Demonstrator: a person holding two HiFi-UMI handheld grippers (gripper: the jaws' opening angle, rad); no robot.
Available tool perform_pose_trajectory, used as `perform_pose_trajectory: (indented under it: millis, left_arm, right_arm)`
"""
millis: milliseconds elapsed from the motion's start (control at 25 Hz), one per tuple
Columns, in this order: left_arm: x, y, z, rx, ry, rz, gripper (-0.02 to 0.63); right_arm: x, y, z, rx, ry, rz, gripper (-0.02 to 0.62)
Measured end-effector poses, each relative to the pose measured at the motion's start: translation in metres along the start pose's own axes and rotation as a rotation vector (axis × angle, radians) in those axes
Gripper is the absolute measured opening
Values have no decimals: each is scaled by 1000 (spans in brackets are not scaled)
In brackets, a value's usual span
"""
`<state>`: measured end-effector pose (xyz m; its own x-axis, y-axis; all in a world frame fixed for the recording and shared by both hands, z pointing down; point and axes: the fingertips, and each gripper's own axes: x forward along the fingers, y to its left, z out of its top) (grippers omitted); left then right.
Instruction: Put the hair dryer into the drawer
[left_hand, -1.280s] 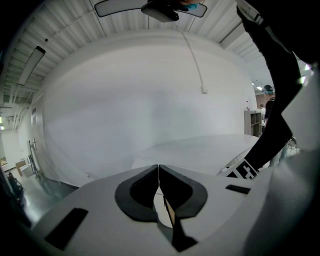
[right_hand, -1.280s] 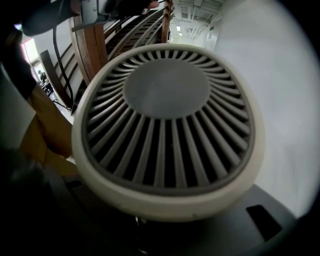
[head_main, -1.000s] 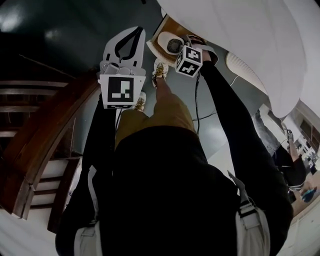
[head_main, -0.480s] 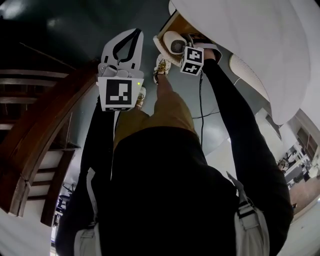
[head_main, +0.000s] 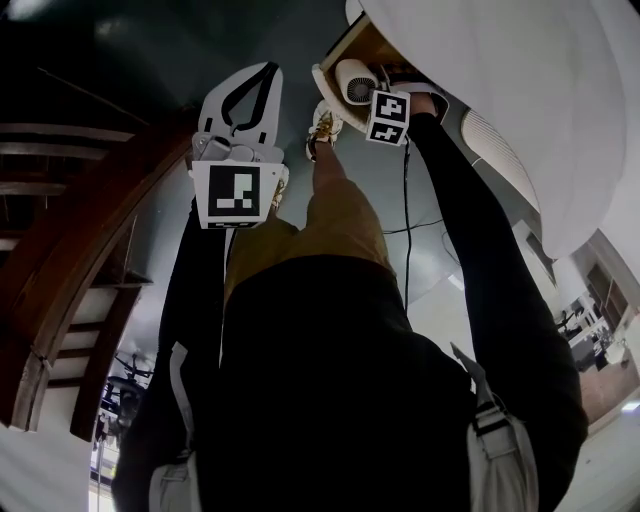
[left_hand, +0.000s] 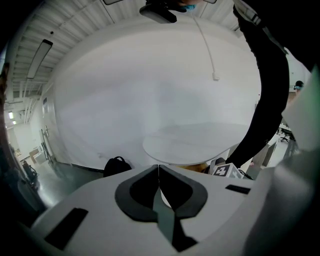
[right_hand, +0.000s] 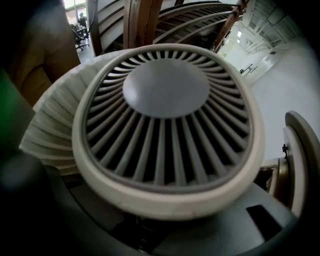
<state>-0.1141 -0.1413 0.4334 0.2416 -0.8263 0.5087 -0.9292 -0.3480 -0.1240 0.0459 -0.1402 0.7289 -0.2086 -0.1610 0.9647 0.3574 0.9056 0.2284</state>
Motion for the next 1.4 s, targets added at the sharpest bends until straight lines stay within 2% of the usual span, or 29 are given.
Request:
perform_pose_trajectory:
  millis: [240, 640, 880, 1040, 1400]
  left_arm:
    - [-4, 1, -7, -9, 7, 18, 17]
    - [-6, 5, -26, -42, 45, 43, 17]
    - [-8, -2, -30, -51, 56, 41, 17]
    - [-8, -6, -28, -46, 62, 37, 17]
    - [-9, -7, -30, -43, 64, 44, 17]
  right_arm:
    - [17, 1, -7, -2, 30, 21, 204]
    - [38, -2, -18, -2, 142, 24, 209]
    - [41, 4, -23, -13, 161, 71, 218]
    - [43, 2, -20, 1, 139, 63, 250]
    - [39, -3, -13, 70, 81, 62, 252]
